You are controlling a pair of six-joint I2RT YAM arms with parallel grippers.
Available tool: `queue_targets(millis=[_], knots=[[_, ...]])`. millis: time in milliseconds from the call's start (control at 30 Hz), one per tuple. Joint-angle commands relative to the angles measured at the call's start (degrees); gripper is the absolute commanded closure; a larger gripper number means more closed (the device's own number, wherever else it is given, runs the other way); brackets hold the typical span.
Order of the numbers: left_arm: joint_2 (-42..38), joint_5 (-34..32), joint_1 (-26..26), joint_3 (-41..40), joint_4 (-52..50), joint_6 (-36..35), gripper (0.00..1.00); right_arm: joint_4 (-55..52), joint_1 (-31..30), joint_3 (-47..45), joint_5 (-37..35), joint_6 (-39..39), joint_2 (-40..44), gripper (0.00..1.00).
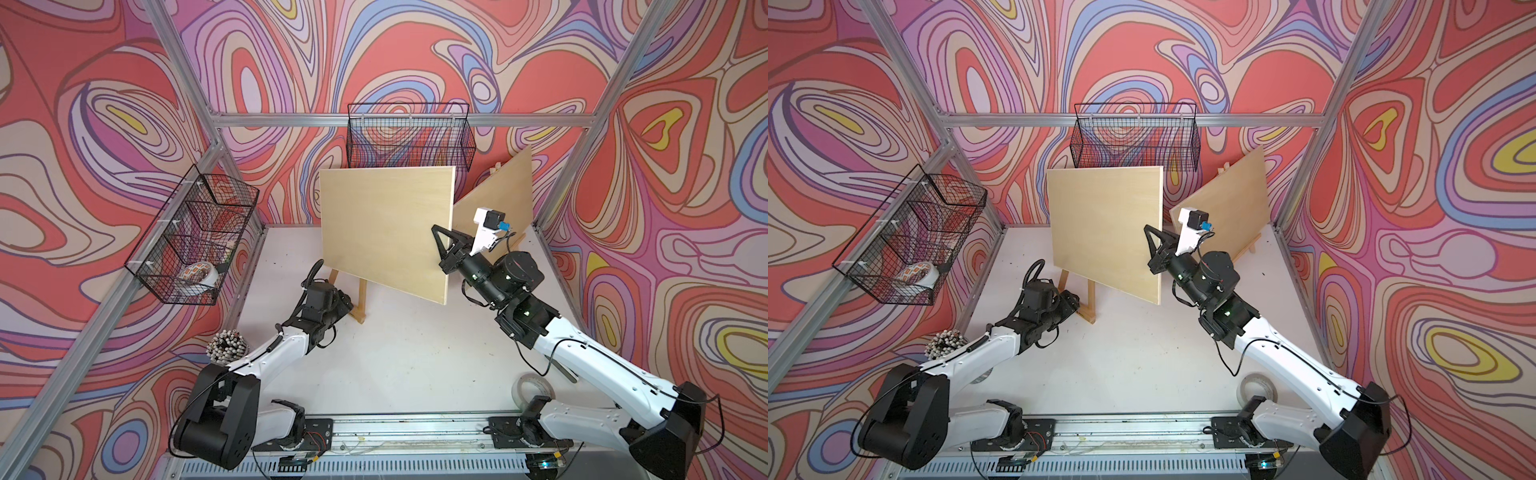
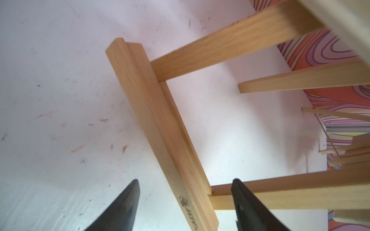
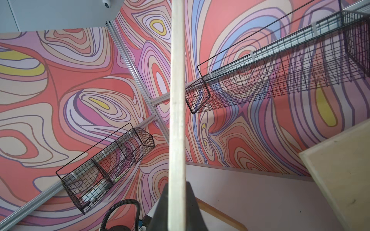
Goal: Disassemble the easel
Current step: Pick up the drawing board from the easel.
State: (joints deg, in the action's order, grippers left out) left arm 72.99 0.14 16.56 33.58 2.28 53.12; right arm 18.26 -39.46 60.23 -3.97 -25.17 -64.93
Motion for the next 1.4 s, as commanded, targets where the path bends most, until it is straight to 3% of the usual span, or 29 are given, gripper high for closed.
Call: queue_targets(millis=[0,300,567,733,1033,1367], knots=[[-0.6,-0.4,0.0,-0.9,-3.0,-0.2,0.24,15.7,0.0,6.7,-1.6,-5.0,6.1,1.0],[-5.4,-1.5,0.1,-0.8,-8.0,0.7,0.16,6.7,0.0,9.6,-4.0,-10.5,12.2,1.0],[-12.3,-4.1,0.1,1.9,-20.5,4.1,0.14,-14.7,0.0,17.0,-2.9,-15.8,16.0,1.0],[-17.5,-2.0,0.5,3.9,-27.1,5.7,0.14,-21.5,0.0,18.5,-4.1,-15.6,18.8,1.0],[-24.9,-5.2,0.8,9.7,-43.4,1.7,0.12,-36.1,0.0,26.8,-3.2,-15.0,20.9,1.0],[-25.1,-1.4,0.8,14.0,-45.3,-3.9,0.12,-50.9,0.0,33.6,-2.2,-16.1,22.6,1.0]])
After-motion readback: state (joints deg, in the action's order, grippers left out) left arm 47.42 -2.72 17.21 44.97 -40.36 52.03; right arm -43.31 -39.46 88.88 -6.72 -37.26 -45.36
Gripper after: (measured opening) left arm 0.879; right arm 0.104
